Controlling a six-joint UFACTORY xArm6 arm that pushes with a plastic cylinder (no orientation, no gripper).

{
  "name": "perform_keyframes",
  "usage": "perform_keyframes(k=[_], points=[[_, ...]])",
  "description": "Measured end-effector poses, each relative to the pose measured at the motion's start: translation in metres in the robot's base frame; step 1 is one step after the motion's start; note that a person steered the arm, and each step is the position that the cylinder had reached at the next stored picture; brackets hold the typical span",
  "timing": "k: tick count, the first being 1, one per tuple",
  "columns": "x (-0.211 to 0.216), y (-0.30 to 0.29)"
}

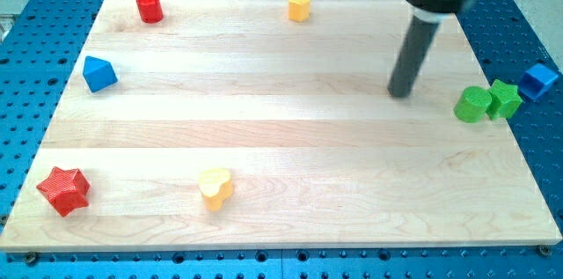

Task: Place your arm to the bottom left of the hexagon

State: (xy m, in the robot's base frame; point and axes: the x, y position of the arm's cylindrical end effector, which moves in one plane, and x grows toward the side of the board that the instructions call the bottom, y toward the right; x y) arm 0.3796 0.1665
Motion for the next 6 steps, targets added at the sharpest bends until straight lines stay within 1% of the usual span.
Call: perform_keyframes(k=[1,2,3,4,5,6], points=[[-0.092,0.059],[-0.157,0.133],[-0.16,0.072],[-0.115,-0.019],[-0.1,-0.116],[-0.101,-0.227]])
